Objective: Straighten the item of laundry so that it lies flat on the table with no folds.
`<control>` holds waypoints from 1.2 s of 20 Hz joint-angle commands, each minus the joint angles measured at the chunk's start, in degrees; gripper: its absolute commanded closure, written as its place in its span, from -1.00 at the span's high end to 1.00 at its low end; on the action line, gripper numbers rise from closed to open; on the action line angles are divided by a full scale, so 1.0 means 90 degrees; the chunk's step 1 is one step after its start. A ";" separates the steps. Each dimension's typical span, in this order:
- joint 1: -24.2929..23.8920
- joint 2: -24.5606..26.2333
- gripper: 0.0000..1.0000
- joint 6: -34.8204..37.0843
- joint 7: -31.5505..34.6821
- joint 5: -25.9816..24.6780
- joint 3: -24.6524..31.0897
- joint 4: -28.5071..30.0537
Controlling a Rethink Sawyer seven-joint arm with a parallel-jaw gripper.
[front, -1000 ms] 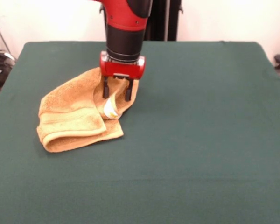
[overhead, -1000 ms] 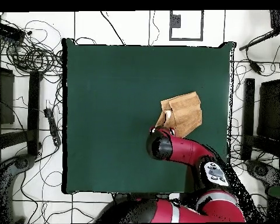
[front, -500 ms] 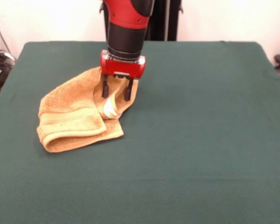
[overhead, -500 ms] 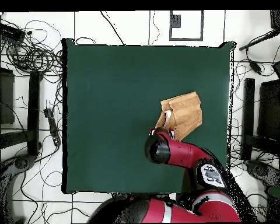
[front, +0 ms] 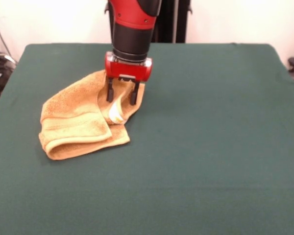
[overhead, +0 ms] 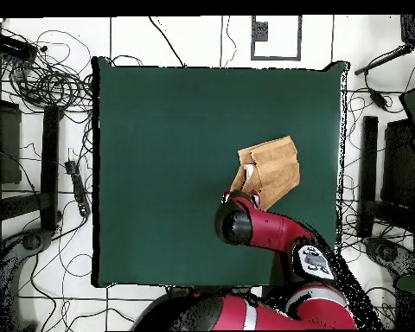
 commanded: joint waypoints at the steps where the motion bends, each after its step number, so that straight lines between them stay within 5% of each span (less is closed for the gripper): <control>1: -0.0086 0.0130 1.00 -0.0385 0.1194 -0.0341 0.0399 0.1086; 20: -0.0110 -0.0020 1.00 0.0435 0.0876 -0.0352 0.0566 0.0971; 21: -0.0120 -0.0023 -1.00 0.0466 0.0878 -0.0338 0.0575 0.0985; 24: -0.0119 -0.0025 -1.00 0.0479 0.0868 -0.0345 0.0576 0.1003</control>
